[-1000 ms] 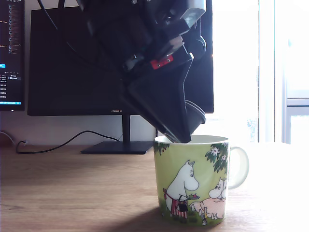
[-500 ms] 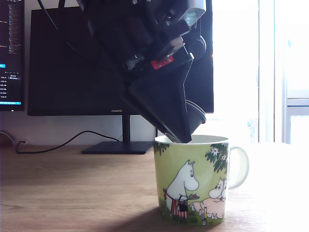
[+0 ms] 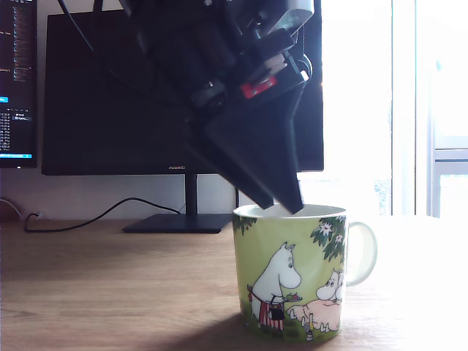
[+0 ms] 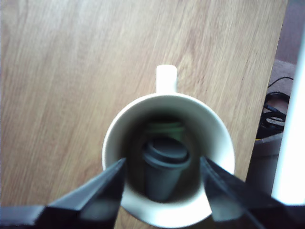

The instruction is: Pick up the coffee capsules from the table one by one and drop them inside the nearest coffee cup

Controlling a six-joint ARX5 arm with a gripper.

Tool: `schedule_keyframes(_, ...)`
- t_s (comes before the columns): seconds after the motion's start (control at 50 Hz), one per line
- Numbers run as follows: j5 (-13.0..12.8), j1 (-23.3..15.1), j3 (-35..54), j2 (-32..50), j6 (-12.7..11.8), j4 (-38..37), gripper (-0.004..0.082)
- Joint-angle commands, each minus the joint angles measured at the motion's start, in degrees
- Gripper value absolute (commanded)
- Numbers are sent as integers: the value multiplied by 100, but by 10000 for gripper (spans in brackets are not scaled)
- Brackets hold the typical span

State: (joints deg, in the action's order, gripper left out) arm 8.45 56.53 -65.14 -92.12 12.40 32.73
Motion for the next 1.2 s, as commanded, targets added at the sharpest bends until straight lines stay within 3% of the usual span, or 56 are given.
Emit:
schedule_keyframes(0.0, 7, 24, -85, -68, 11, -63, 760)
schedule_keyframes(0.2, 7, 24, -85, -22, 63, -105, 756)
schedule_keyframes(0.32, 11, -4, -85, 57, 72, -116, 645)
schedule_keyframes(0.4, 59, -48, -85, 120, 70, -173, 432)
schedule_keyframes(0.52, 229, -114, -85, 151, 114, -216, -16)
schedule_keyframes(0.7, 616, -374, -83, 151, 87, -501, -20)
schedule_keyframes(0.9, 632, -619, -59, 151, -195, -1209, -20)
schedule_keyframes(1.02, 629, -710, 15, 184, -232, -1574, -20)
schedule_keyframes(1.18, 570, -883, 627, 505, -415, -2500, -20)
